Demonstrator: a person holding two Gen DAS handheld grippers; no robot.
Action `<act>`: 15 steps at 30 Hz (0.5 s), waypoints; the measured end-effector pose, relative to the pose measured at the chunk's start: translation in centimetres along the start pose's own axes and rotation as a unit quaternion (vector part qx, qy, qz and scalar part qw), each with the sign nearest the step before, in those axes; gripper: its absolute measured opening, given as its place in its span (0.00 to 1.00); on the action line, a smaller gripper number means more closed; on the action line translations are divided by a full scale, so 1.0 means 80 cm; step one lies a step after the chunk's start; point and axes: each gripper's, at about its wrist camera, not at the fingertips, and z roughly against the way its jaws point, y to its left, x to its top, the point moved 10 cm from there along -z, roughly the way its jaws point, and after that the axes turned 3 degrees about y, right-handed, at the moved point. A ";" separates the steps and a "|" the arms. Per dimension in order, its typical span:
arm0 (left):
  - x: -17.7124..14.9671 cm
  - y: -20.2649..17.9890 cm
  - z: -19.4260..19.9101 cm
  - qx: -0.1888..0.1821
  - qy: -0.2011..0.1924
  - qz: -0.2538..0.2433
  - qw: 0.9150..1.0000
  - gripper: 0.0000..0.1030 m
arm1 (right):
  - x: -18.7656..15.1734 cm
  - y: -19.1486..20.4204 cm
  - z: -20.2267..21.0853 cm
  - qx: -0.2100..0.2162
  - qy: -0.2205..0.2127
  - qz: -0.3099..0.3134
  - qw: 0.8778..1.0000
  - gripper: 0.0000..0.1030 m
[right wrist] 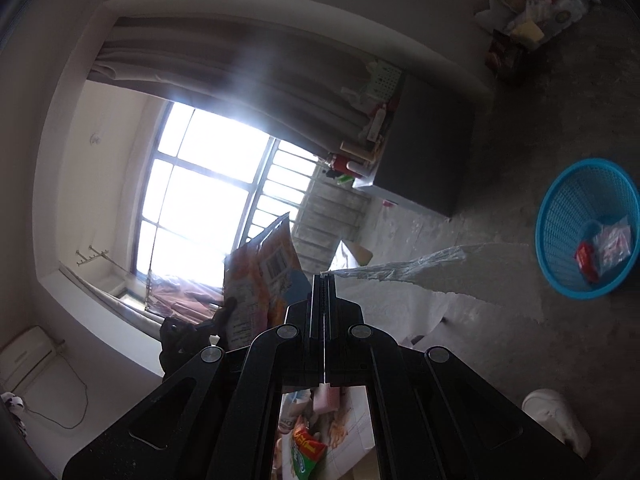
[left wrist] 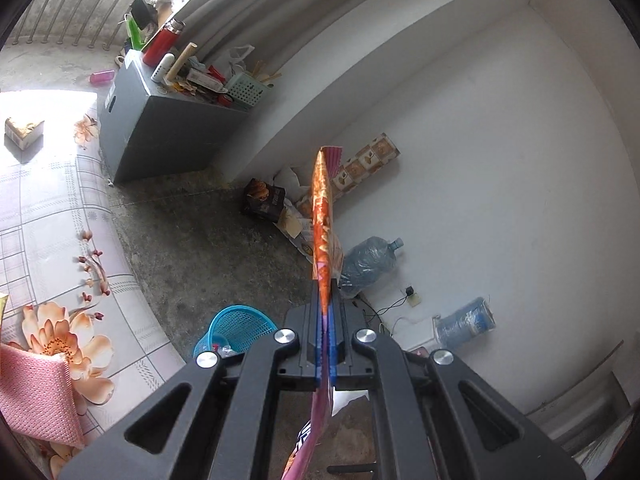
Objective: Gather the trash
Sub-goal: 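Carry the snack bag and tissue paper over the blue wastebasket with both tools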
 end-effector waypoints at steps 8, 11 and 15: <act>-0.018 -0.014 -0.063 0.019 0.033 -0.021 0.999 0.01 | 0.010 -0.032 0.026 -0.009 -0.015 -0.025 1.000 0.00; -0.023 -0.014 -0.084 0.027 0.044 -0.028 0.998 0.01 | 0.014 -0.043 0.031 -0.014 -0.021 -0.034 0.999 0.00; -0.030 -0.017 -0.112 0.036 0.057 -0.039 0.997 0.01 | 0.019 -0.056 0.044 -0.021 -0.029 -0.043 0.998 0.00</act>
